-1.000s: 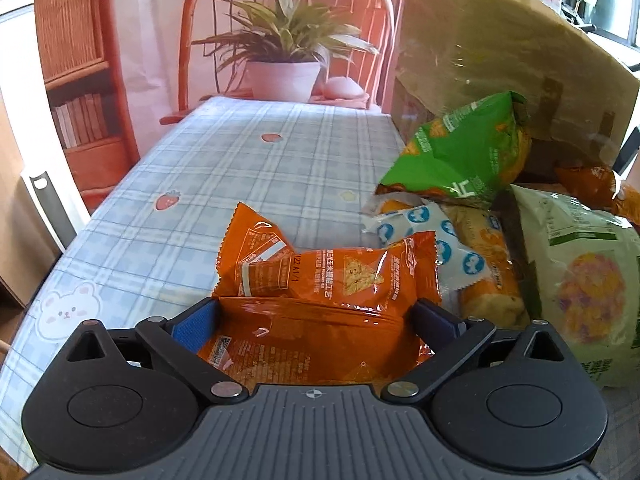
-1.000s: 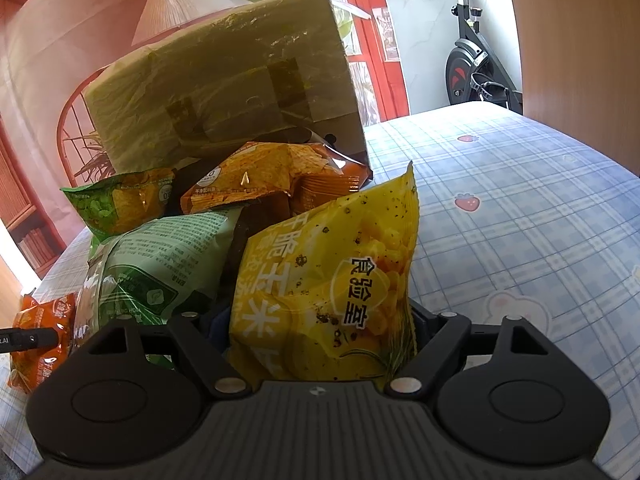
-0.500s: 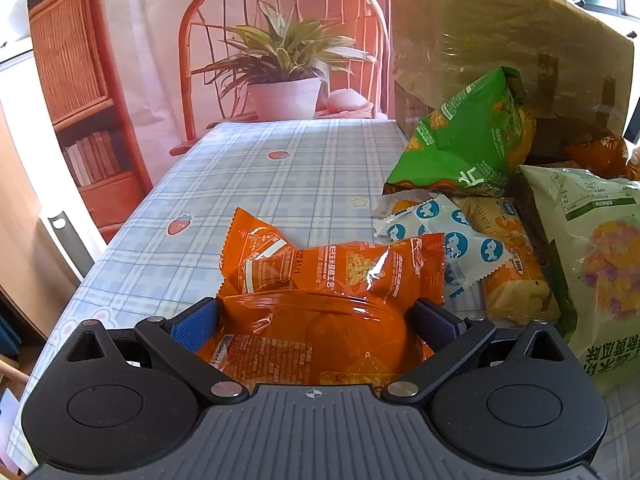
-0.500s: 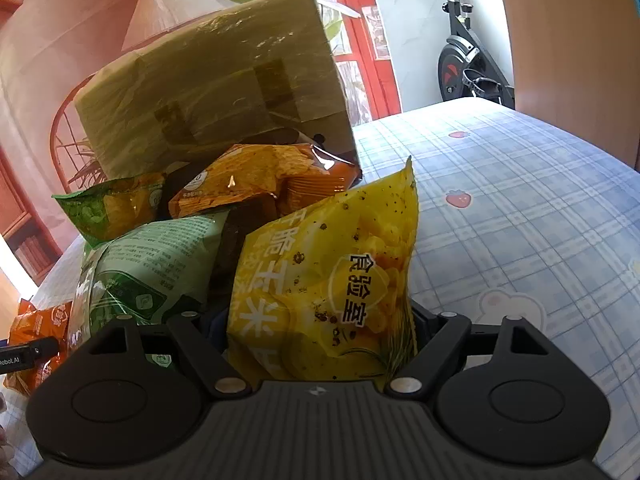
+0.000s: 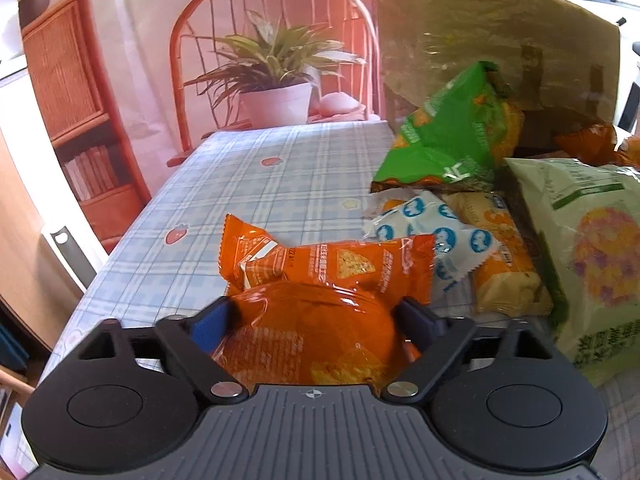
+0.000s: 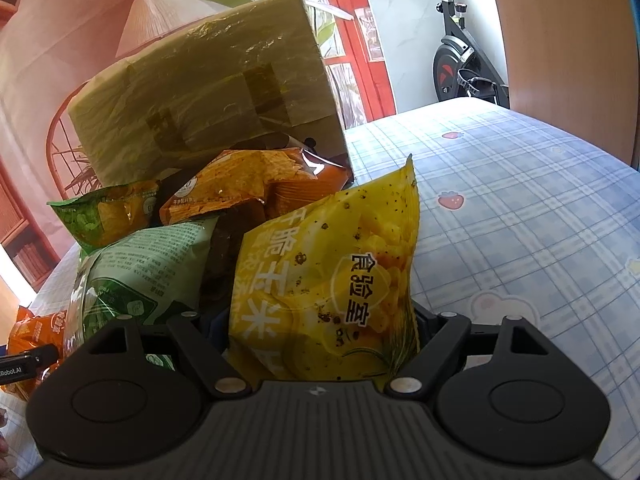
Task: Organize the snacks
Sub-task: 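Grasp the orange chip bag with the left tool while the right grasps the yellow corn bag, then carry both bags over the cardboard box and open both tools to drop them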
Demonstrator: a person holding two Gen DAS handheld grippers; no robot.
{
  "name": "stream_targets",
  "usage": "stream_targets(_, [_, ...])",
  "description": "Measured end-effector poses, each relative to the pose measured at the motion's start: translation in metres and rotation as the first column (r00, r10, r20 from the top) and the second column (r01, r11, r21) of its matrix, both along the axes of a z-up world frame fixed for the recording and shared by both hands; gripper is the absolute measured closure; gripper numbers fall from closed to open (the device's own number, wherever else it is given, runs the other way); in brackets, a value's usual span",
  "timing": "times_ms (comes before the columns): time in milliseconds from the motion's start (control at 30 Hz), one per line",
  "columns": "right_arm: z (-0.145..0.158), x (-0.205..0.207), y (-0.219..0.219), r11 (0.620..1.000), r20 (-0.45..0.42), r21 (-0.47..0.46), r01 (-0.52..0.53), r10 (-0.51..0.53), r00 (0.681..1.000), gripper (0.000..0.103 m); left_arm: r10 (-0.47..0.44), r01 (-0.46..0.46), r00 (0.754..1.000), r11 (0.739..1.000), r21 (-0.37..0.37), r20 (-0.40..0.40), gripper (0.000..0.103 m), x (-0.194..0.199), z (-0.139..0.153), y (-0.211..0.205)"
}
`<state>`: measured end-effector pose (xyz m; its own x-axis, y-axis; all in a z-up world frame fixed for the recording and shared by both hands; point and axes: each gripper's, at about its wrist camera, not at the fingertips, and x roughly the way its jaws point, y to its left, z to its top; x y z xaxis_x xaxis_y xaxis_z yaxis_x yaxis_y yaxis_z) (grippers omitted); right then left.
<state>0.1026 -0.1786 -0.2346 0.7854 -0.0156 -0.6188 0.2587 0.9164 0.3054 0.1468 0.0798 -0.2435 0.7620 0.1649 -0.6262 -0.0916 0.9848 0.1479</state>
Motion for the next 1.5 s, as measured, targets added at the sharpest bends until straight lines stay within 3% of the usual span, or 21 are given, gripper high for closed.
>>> stream_targets(100, [0.000, 0.001, -0.001, 1.000, 0.001, 0.002, 0.004, -0.004, 1.000, 0.022, -0.011, 0.011, 1.000, 1.000, 0.020, 0.015, 0.025, -0.004, 0.003, -0.004])
stream_targets(200, [0.000, 0.002, 0.000, 1.000, -0.001, 0.004, 0.004, -0.004, 1.000, 0.022, -0.006, 0.006, 1.000, 1.000, -0.024, 0.014, 0.028, -0.005, 0.008, 0.002])
stream_targets(533, [0.004, 0.001, -0.004, 1.000, -0.003, -0.009, 0.024, -0.024, 1.000, 0.027, 0.029, -0.028, 0.998, 0.999, -0.021, 0.056, 0.027, -0.011, 0.023, -0.002])
stream_targets(833, [0.027, -0.014, -0.020, 0.997, 0.047, -0.011, 0.080, -0.080, 0.996, 0.028, 0.028, -0.024, 0.995, 0.999, -0.048, 0.100, 0.027, -0.013, 0.043, -0.002])
stream_targets(1033, [0.027, -0.014, -0.029, 0.992, -0.019, -0.050, 0.116, -0.117, 0.993, 0.028, 0.050, -0.044, 0.995, 0.997, -0.068, 0.083, 0.027, -0.009, 0.039, 0.005])
stream_targets(1233, [0.026, -0.025, -0.040, 0.986, -0.062, -0.028, 0.162, -0.164, 0.985, 0.028, 0.057, -0.048, 0.994, 0.994, -0.098, 0.090, 0.027, -0.008, 0.045, 0.007])
stream_targets(1333, [0.036, -0.030, -0.050, 0.980, -0.038, -0.028, 0.197, -0.198, 0.979, 0.028, 0.035, -0.026, 0.995, 0.995, -0.094, 0.098, 0.027, -0.004, 0.055, 0.006])
stream_targets(1500, [0.058, -0.032, -0.057, 0.974, 0.045, -0.008, 0.227, -0.227, 0.973, 0.028, 0.015, 0.001, 0.984, 0.996, -0.089, 0.175, 0.027, 0.004, 0.092, 0.004])
